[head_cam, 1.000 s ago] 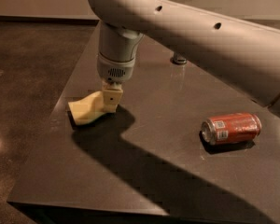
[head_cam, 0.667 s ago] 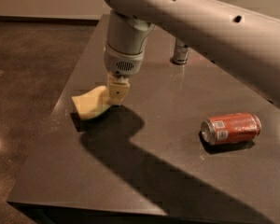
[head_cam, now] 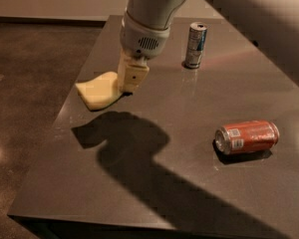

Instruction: Pick sponge

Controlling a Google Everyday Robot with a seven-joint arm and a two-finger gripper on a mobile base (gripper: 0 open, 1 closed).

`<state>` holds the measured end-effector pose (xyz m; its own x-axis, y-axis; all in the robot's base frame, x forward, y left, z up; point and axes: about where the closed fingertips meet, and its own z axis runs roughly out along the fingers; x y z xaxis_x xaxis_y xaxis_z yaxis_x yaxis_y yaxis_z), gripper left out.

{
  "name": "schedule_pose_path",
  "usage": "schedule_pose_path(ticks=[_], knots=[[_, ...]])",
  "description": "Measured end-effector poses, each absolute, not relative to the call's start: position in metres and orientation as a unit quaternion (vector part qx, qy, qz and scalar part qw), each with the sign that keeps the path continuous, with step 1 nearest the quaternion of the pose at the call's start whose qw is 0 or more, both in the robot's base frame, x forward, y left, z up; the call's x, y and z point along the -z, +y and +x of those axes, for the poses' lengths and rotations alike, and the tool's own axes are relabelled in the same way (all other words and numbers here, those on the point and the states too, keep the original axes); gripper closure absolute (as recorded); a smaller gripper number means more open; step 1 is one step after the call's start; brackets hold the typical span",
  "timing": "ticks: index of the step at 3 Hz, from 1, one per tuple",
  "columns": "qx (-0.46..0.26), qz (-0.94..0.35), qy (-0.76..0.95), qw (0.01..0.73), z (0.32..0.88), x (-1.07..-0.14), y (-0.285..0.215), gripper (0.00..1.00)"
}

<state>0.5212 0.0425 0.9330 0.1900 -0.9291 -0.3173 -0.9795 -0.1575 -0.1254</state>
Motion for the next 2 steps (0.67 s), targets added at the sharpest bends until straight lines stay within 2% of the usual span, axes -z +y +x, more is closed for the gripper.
schedule_pose_path(ticks=[2], knots=[[-0.087,-0.767,0.612,0.172,0.5239,-0.9679,0.0398,1.0]])
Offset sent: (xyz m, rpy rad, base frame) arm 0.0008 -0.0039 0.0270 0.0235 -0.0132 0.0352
